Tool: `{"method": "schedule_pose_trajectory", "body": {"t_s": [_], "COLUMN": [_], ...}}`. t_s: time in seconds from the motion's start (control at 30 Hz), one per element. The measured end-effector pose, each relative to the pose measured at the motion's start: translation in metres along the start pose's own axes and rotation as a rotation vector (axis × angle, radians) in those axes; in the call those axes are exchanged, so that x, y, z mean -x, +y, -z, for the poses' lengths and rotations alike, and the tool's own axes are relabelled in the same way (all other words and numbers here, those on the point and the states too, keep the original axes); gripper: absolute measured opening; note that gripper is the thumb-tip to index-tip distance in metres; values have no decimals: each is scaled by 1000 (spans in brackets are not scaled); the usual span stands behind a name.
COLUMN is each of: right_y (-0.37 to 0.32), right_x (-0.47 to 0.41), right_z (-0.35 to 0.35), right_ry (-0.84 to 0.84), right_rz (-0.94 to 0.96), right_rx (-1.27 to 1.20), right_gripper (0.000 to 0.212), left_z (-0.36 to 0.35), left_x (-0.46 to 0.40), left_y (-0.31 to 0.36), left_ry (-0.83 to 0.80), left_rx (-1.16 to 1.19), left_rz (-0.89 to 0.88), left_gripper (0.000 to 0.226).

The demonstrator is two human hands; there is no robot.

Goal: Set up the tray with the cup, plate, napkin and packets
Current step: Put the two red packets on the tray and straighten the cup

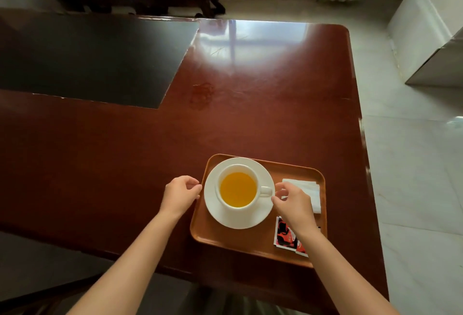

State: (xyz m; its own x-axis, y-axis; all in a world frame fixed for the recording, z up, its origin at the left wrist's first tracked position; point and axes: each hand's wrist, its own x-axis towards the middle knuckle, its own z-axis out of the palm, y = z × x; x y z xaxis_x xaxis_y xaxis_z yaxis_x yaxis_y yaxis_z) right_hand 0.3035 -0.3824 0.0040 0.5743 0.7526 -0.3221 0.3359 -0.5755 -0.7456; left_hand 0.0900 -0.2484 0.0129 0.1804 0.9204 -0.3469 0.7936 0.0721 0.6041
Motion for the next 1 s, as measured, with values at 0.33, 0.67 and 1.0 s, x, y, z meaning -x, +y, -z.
{"method": "schedule_pose_trajectory", "body": {"t_s": [0.33,0.67,1.0], "right_y": [-1,3,11], "right_x": [1,6,17], "right_z": [-18,-21,-26], "right_ry": [110,102,102], "right_rz": [-25,-36,-7], "right_rx": [36,-14,-36], "right_gripper": [16,20,21], "left_z": [-15,-11,-8], "left_x": [-8,-6,5], "left_y": [1,-7,-15], "left_ry": [-60,-109,-128], "left_rx": [-34,25,68], "left_rz": [-59,-44,-26], "left_gripper": [5,8,6]}}
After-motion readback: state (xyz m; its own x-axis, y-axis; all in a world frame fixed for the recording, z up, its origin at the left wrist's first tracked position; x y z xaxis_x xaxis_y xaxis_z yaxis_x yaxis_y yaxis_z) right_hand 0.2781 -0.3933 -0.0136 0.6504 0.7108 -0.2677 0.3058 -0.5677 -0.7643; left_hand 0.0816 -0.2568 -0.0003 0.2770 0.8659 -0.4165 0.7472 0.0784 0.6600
